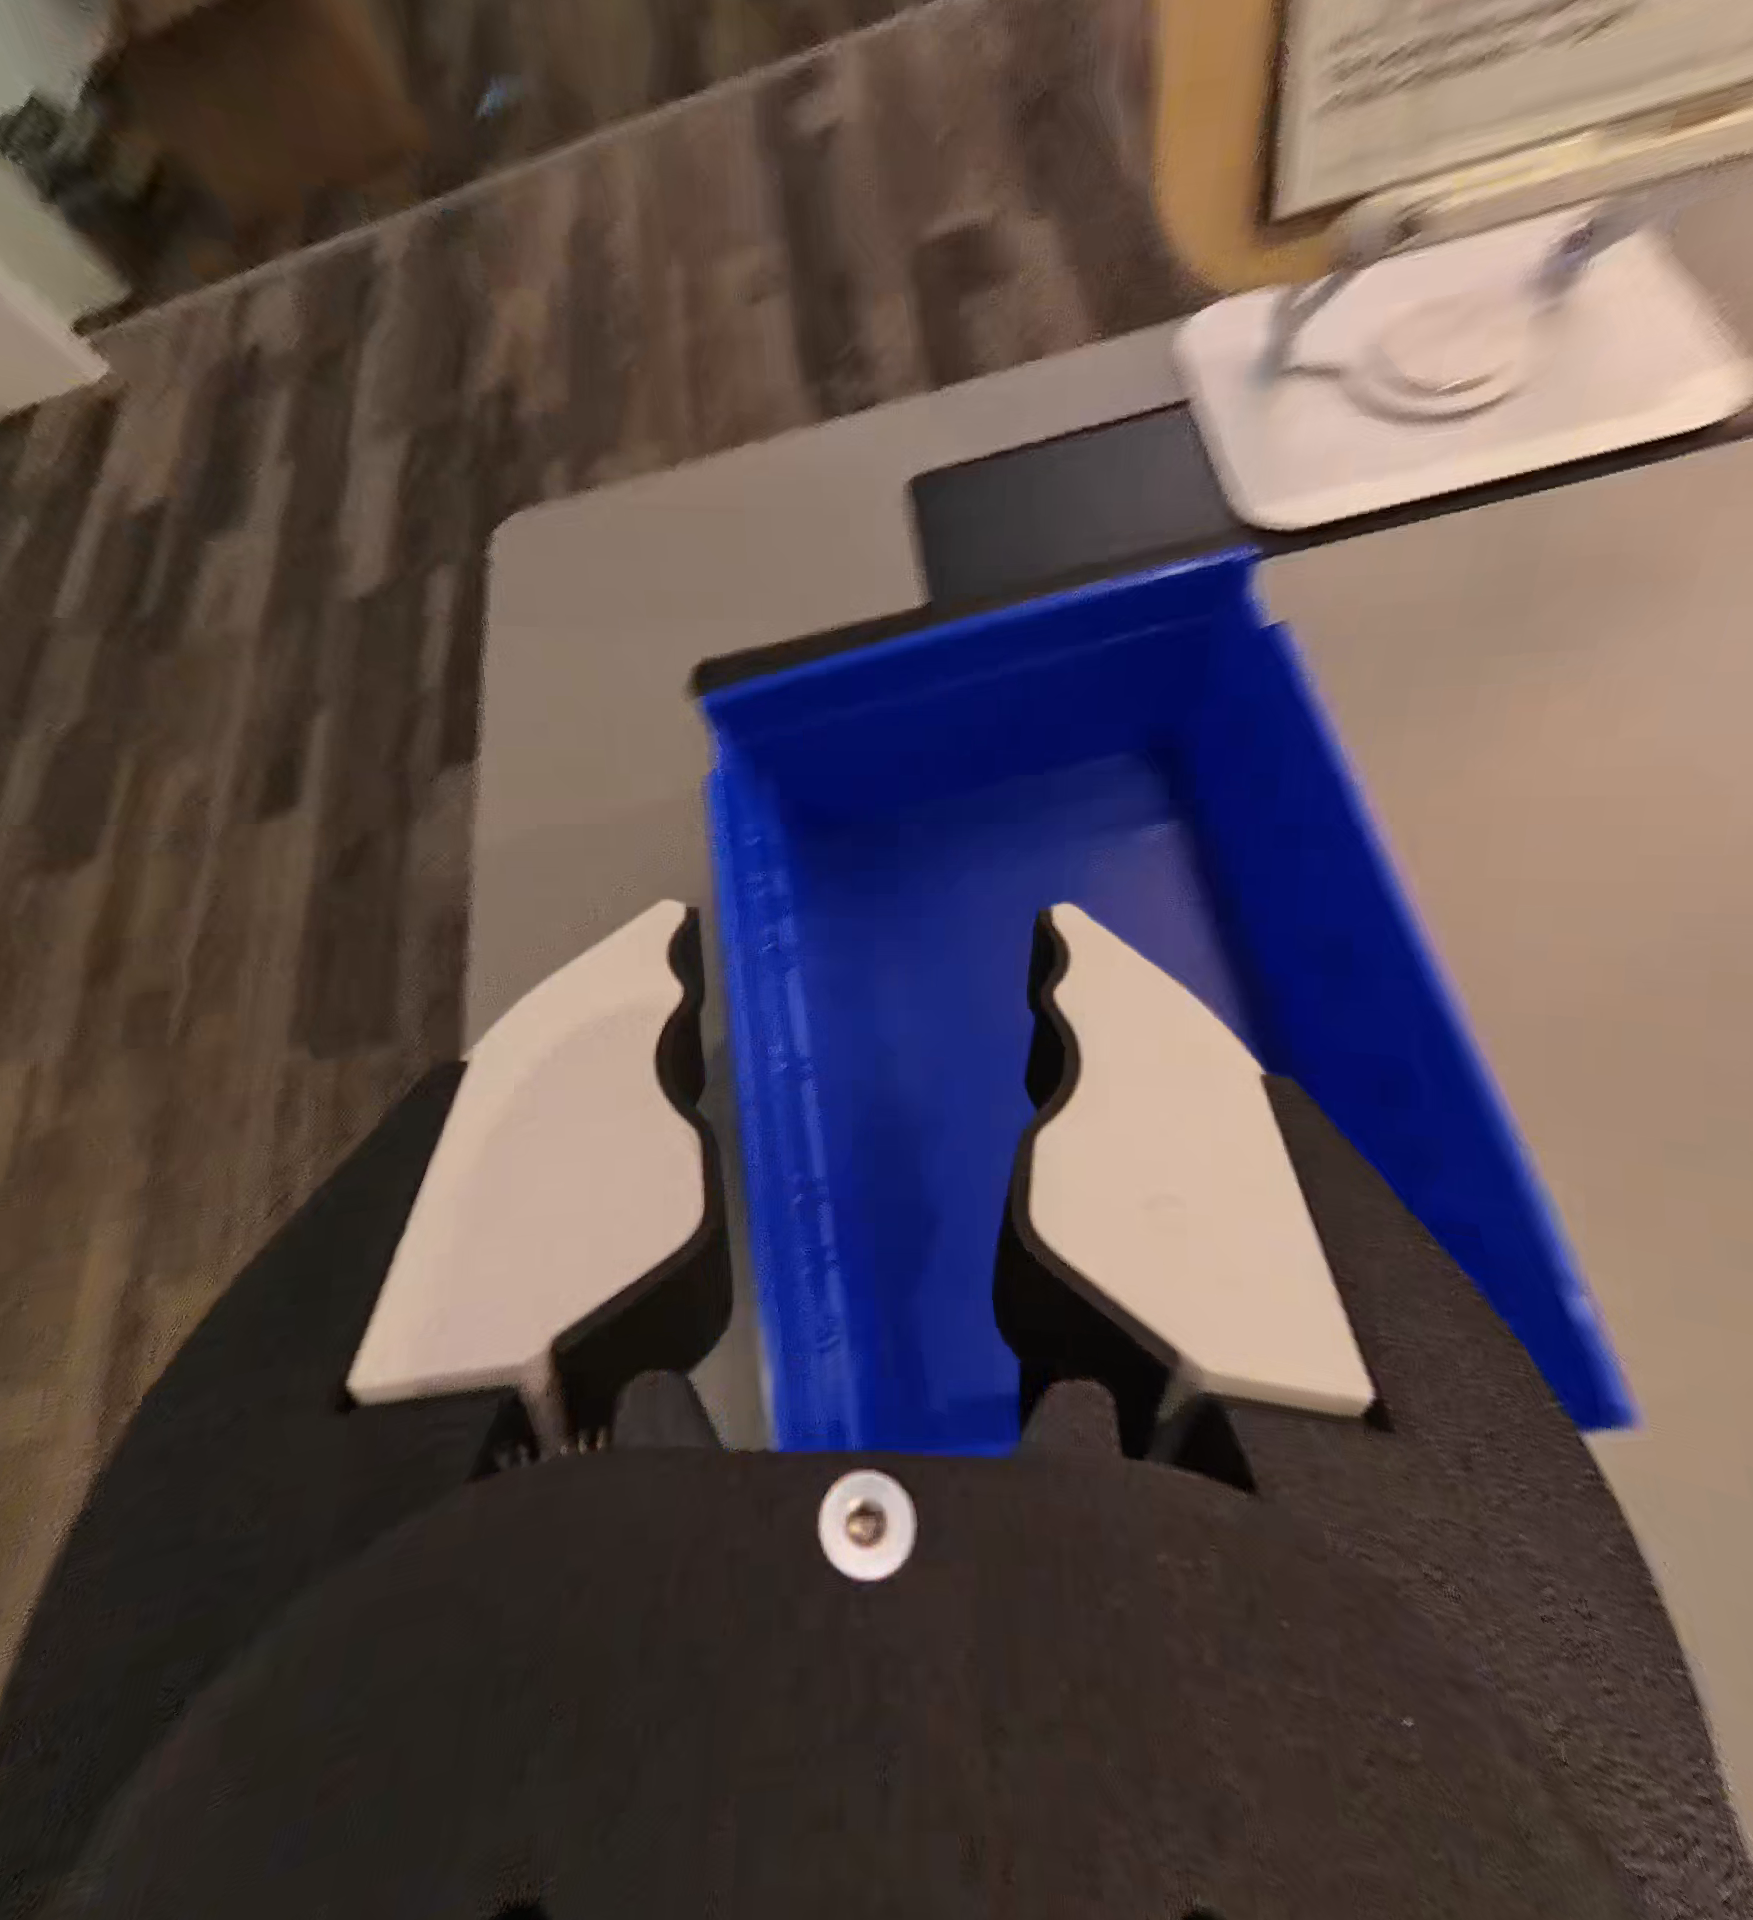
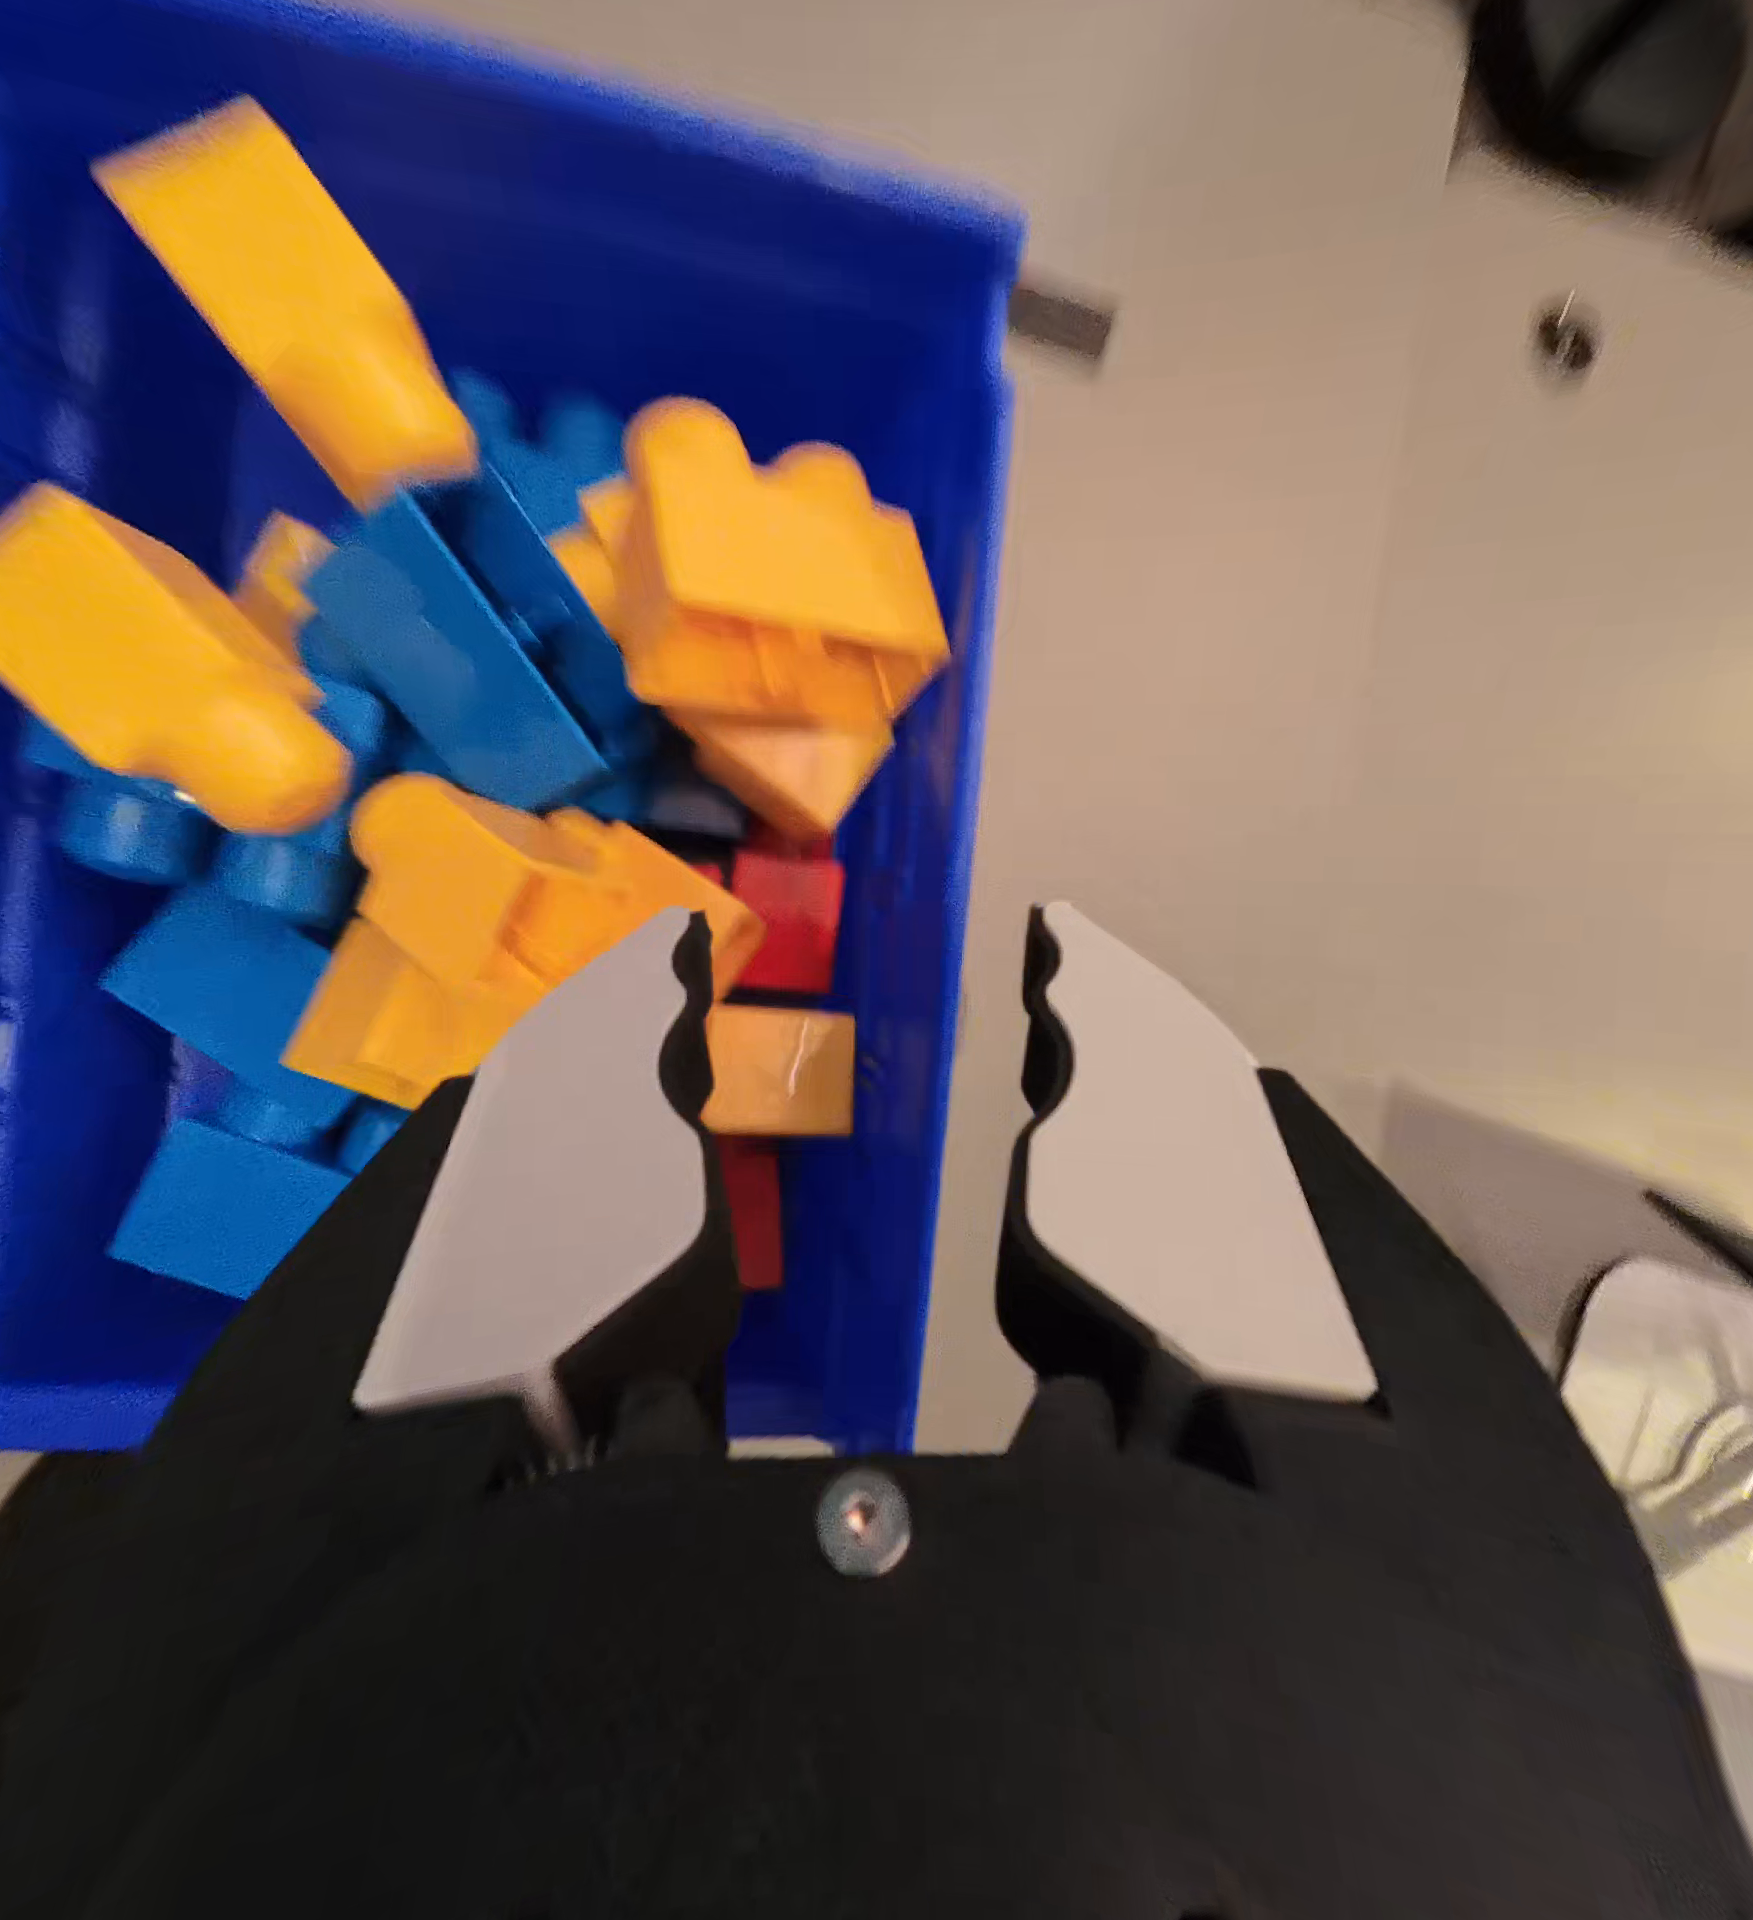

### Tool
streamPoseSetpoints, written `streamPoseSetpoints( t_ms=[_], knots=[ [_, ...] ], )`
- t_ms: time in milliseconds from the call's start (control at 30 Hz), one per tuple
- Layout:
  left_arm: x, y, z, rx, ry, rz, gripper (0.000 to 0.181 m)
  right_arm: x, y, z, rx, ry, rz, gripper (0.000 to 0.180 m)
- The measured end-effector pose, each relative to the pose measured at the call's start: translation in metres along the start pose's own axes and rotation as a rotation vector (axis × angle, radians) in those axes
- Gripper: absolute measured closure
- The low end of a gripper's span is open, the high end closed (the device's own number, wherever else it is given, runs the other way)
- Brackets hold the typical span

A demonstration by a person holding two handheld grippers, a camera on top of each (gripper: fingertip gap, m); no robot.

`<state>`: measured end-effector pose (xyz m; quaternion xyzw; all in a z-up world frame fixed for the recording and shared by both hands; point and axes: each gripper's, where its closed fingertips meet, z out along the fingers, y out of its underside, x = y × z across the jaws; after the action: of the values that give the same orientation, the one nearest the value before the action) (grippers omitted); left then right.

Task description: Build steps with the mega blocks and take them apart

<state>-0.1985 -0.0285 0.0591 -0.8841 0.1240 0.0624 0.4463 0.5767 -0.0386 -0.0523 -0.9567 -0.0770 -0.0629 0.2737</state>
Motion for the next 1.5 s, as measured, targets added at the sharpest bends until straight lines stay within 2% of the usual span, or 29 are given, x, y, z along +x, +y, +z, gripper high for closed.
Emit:
streamPoseSetpoints(
  t_ms=[67, 167, 233, 267, 400, 533, 733, 767, 833, 900, 1000, 1367, 1500],
  knots=[
    [-0.021, 0.014, 0.002, -0.036, -0.042, -0.037, 0.117, 0.007, 0.017, 0.014, -0.074, -0.022, 0.057, 0.121],
    [-0.038, 0.042, 0.010, -0.143, -0.049, -0.132, 0.110, 0.008, 0.032, 0.029, -0.148, -0.079, 0.151, 0.134],
    [-0.044, 0.069, 0.022, -0.267, -0.032, -0.175, 0.109, 0.003, 0.047, 0.036, -0.238, -0.132, 0.178, 0.163],
    [-0.047, 0.083, 0.028, -0.330, -0.028, -0.193, 0.109, 0.000, 0.051, 0.039, -0.263, -0.157, 0.190, 0.168],
    [-0.049, 0.113, 0.055, -0.439, 0.074, -0.297, 0.120, -0.002, 0.052, 0.041, -0.279, -0.173, 0.206, 0.173],
    [-0.048, 0.141, 0.071, -0.546, 0.125, -0.336, 0.120, -0.010, 0.053, 0.039, -0.319, -0.172, 0.207, 0.174],
    [-0.018, 0.166, 0.087, -0.706, 0.287, -0.384, 0.156, -0.035, 0.047, 0.038, -0.372, -0.205, 0.167, 0.175],
    [-0.010, 0.170, 0.087, -0.745, 0.324, -0.387, 0.167, -0.040, 0.046, 0.038, -0.379, -0.213, 0.152, 0.175],
    [-0.006, 0.176, 0.090, -0.803, 0.303, -0.343, 0.170, -0.051, 0.043, 0.037, -0.395, -0.228, 0.120, 0.175],
    [-0.002, 0.177, 0.090, -0.841, 0.273, -0.268, 0.176, -0.065, 0.041, 0.036, -0.418, -0.245, 0.095, 0.174],
    [0.027, 0.168, 0.091, -0.860, 0.352, -0.200, 0.172, -0.086, 0.036, 0.035, -0.444, -0.268, 0.056, 0.174],
    [0.143, 0.126, 0.105, -0.881, 0.333, 0.002, 0.165, -0.156, 0.015, 0.034, -0.493, -0.276, -0.080, 0.173],
    [0.168, 0.123, 0.102, -0.885, 0.318, 0.035, 0.161, -0.185, 0.008, 0.032, -0.488, -0.295, -0.155, 0.172]
  ],
)
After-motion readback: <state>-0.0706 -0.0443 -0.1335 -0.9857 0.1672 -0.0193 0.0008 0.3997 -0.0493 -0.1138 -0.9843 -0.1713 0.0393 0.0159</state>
